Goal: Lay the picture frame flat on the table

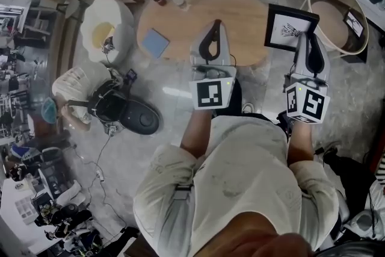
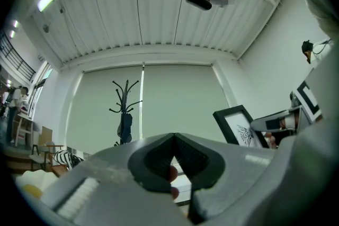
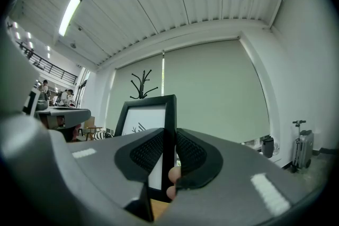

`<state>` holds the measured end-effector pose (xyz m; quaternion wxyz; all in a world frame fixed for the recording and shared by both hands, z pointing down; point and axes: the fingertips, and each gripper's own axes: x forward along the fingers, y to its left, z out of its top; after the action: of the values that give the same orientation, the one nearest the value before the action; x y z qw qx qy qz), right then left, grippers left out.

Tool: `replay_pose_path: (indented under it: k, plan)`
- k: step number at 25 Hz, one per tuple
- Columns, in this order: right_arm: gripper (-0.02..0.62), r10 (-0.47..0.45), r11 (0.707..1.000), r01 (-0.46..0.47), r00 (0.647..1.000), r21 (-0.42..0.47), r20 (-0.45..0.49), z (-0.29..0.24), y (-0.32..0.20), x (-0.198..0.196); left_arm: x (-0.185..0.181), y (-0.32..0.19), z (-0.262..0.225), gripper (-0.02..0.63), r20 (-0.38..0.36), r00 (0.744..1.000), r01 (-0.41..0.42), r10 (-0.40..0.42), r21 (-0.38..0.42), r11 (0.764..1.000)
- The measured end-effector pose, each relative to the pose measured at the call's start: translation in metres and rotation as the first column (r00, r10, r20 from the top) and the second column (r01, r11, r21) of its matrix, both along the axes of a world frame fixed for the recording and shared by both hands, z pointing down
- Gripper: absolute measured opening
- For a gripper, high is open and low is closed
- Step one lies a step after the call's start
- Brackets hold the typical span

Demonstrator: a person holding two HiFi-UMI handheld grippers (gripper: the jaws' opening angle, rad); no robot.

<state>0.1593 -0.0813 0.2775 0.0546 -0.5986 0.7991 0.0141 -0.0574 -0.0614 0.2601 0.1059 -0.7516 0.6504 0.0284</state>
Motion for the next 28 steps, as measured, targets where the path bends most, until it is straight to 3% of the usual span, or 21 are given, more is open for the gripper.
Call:
replay_pose_path:
  k: [8, 19, 24, 28]
  plan:
    - [0.074, 0.014, 1.0, -0.014, 1.0, -0.005, -0.019, -0.003, -0.056, -0.019, -0.017, -0.056, 0.0, 0.005, -0.009, 1.0, -0.014, 0.014, 0.002, 1.0]
    - [0.074, 0.037, 0.999, -0.038, 0.998, -0.016, -0.049, -0.011, -0.142, -0.071, -0.069, -0.145, 0.003, 0.005, -0.018, 0.999, -0.03, 0.029, -0.017, 0.999]
    - [0.074, 0.043, 0.999, -0.045, 0.998, -0.028, -0.052, -0.005, -0.21, -0.112, -0.111, -0.213, 0.009, 0.005, -0.028, 0.999, -0.032, 0.031, -0.033, 0.999]
    - [0.074, 0.053, 0.998, -0.055, 0.997, -0.036, -0.06, -0.002, -0.213, -0.111, -0.11, -0.217, 0.009, 0.005, -0.03, 0.998, -0.047, 0.046, -0.029, 0.998]
